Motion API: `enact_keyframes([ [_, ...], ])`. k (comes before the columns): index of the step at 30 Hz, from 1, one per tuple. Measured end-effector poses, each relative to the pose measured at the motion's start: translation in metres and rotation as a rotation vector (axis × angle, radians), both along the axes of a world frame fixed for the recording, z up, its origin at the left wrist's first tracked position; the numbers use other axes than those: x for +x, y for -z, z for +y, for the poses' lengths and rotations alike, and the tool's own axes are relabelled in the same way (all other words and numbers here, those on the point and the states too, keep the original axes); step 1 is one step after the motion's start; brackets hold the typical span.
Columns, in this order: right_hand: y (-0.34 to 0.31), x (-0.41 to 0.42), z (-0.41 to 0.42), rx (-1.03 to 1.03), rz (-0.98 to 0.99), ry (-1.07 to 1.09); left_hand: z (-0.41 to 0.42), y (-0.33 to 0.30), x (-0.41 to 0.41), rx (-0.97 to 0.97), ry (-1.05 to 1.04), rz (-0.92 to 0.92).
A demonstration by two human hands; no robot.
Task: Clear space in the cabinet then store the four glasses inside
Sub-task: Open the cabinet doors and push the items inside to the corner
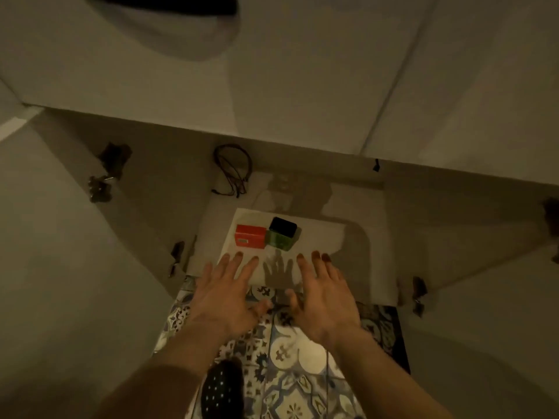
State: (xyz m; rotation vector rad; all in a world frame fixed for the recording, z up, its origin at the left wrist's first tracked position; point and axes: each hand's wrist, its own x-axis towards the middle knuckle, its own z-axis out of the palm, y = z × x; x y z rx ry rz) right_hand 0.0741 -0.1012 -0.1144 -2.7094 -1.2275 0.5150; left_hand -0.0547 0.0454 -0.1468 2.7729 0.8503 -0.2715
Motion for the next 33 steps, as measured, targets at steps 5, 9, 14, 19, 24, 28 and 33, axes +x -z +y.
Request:
enact_keyframes([
  [5, 0.085, 0.05, 0.073, -0.058, 0.03, 0.004, 0.072, 0.069, 0.043, -0.025, 0.039, 0.054],
  [9, 0.142, 0.086, 0.104, -0.03, 0.003, 0.022, 0.115, 0.123, 0.065, -0.017, 0.03, 0.062],
  [14, 0.2, 0.132, 0.137, -0.018, -0.053, -0.008, 0.153, 0.189, 0.102, -0.01, 0.019, -0.002],
  [19, 0.25, 0.176, 0.179, 0.082, -0.05, -0.016, 0.193, 0.25, 0.141, -0.017, 0.004, -0.071],
  [24, 0.284, 0.199, 0.205, -0.006, -0.05, -0.103, 0.216, 0.301, 0.156, 0.035, 0.08, -0.147],
  [28, 0.288, 0.212, 0.216, -0.086, -0.203, -0.187, 0.231, 0.317, 0.167, 0.06, 0.201, -0.171],
  [33, 0.278, 0.216, 0.223, -0.117, -0.246, -0.232, 0.267, 0.316, 0.172, 0.103, 0.235, -0.131],
])
